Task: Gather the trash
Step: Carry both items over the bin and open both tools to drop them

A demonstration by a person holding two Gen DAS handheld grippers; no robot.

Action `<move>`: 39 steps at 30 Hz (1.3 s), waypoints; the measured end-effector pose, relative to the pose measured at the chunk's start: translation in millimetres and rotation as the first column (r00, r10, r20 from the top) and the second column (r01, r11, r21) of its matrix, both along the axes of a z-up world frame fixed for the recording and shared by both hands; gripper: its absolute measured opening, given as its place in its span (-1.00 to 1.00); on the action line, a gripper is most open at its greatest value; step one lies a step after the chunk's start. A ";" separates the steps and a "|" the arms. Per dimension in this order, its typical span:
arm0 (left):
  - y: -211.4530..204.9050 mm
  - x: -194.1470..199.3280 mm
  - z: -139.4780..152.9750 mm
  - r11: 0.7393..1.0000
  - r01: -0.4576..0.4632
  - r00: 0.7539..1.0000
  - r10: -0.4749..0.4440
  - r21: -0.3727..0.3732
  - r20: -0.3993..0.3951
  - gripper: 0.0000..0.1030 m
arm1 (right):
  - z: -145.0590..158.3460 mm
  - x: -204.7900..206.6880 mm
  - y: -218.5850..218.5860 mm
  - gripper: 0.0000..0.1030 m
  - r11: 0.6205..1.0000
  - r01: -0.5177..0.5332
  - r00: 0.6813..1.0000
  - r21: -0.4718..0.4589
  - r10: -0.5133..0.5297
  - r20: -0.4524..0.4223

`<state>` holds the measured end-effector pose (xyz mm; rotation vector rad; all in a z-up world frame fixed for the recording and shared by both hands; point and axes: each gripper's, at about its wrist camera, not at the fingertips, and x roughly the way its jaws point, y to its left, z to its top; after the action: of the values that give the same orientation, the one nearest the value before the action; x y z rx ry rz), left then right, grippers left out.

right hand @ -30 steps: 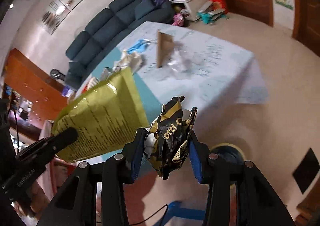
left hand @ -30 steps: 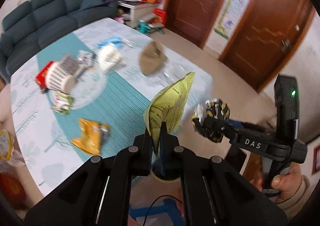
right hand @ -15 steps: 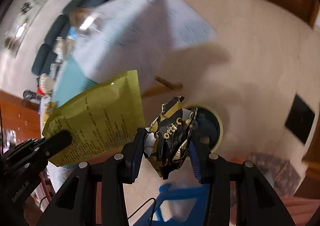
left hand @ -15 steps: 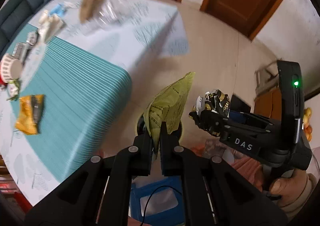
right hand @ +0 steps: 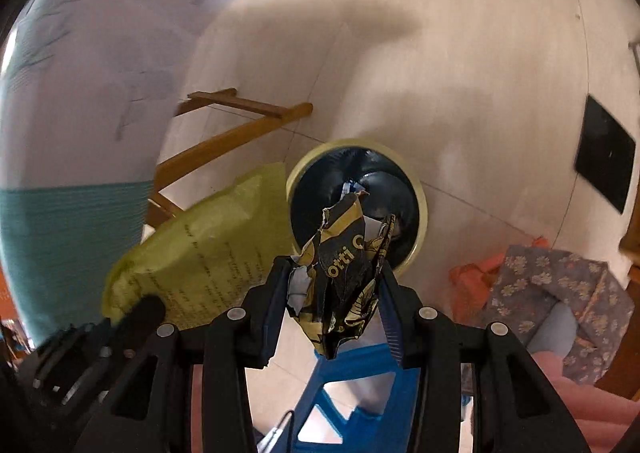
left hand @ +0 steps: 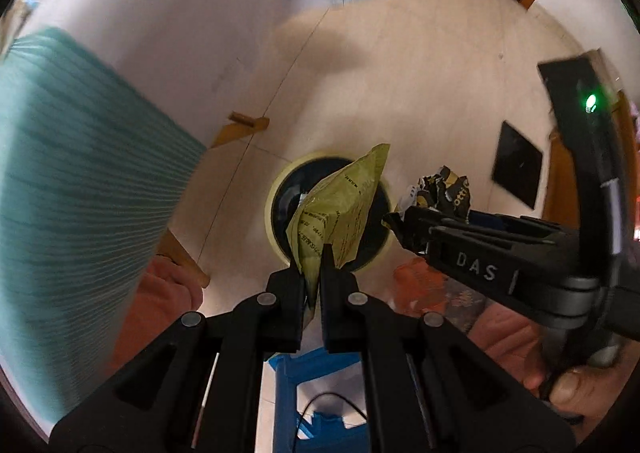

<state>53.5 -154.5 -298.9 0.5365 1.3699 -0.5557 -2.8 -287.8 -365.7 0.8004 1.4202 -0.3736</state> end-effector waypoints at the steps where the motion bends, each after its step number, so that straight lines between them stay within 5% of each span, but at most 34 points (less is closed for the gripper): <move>1: -2.7 0.4 -9.4 1.000 -0.001 1.000 0.001 0.011 -0.006 -0.93 | -7.2 1.7 -2.0 -0.17 1.000 0.005 1.000 0.003 -0.005 -0.006; 14: -16.0 19.2 -111.2 0.988 -0.042 0.997 0.052 0.146 -0.063 -0.92 | -106.8 7.9 -27.0 -0.15 0.994 0.071 0.993 0.087 -0.063 -0.099; 29: -26.8 44.8 -137.0 0.977 -0.055 0.994 0.074 0.205 -0.082 -0.73 | -138.9 13.2 -28.9 0.19 0.992 0.081 0.987 0.099 -0.066 -0.145; 39: -23.4 47.8 -141.7 0.977 -0.058 0.988 0.086 0.207 -0.126 -0.70 | -137.5 14.5 -26.9 0.21 0.992 0.069 0.988 0.105 -0.053 -0.147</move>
<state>101.3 -177.9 -440.7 0.6198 1.5794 -0.4005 11.6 -314.7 -503.2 0.9232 1.5637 -0.4093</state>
